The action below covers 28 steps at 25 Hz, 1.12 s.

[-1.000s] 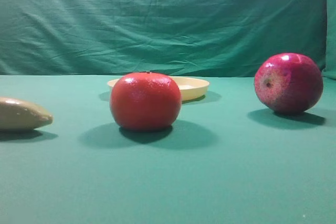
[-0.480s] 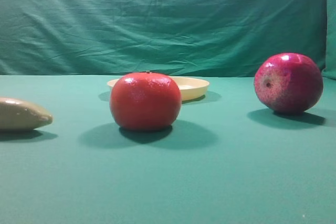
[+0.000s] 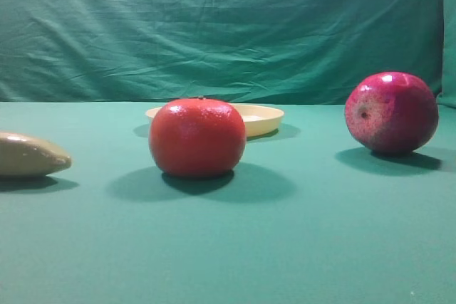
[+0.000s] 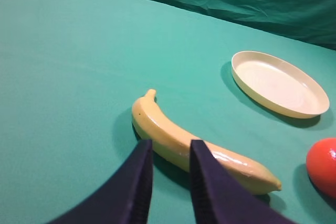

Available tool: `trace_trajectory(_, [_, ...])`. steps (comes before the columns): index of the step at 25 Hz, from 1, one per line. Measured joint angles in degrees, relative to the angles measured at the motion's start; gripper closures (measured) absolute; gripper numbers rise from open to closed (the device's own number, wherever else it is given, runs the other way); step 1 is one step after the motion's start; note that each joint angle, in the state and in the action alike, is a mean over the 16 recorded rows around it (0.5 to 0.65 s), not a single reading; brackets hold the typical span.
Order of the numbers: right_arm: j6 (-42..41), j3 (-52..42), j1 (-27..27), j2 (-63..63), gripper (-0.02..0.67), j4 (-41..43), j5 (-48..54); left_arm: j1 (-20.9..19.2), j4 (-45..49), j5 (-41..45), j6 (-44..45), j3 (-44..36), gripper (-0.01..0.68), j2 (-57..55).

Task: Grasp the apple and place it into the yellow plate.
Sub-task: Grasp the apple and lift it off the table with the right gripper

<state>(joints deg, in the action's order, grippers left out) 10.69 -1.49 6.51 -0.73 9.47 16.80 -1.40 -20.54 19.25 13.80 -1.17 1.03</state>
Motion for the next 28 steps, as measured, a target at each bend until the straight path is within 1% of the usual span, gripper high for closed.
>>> trace_trajectory(7, [0.6, 1.9, 0.0, 0.6, 0.649, 0.7, -7.7, 0.0, 0.0, 0.0, 0.0, 0.0, 0.516, 0.0])
trace_trajectory(10, [0.9, 4.7, 0.0, 2.4, 0.649, 0.7, -9.3, 0.0, 0.0, 0.0, 0.0, 0.0, 0.516, 0.0])
trace_trajectory(13, [1.2, 8.7, 0.0, 5.8, 0.649, 0.6, -8.6, 0.0, 0.0, 0.0, 0.0, 0.0, 0.516, 0.0])
trace_trajectory(16, [1.4, 14.0, 0.0, 10.8, 0.649, 0.5, -4.6, 0.0, 0.0, 0.0, 0.0, 0.0, 0.516, 0.0])
trace_trajectory(21, [0.2, 24.5, 0.0, 22.1, 0.649, -0.6, 5.8, 0.0, 0.0, 0.0, 0.0, 0.0, 0.516, 0.0])
trace_trajectory(25, [-3.9, 32.2, 0.0, 32.1, 0.649, -3.7, 13.7, 0.0, 0.0, 0.0, 0.0, 0.0, 0.516, 0.0])
trace_trajectory(28, [-9.0, 36.9, 0.0, 39.0, 0.649, -8.2, 18.5, 0.0, 0.0, 0.0, 0.0, 0.0, 0.516, 0.0])
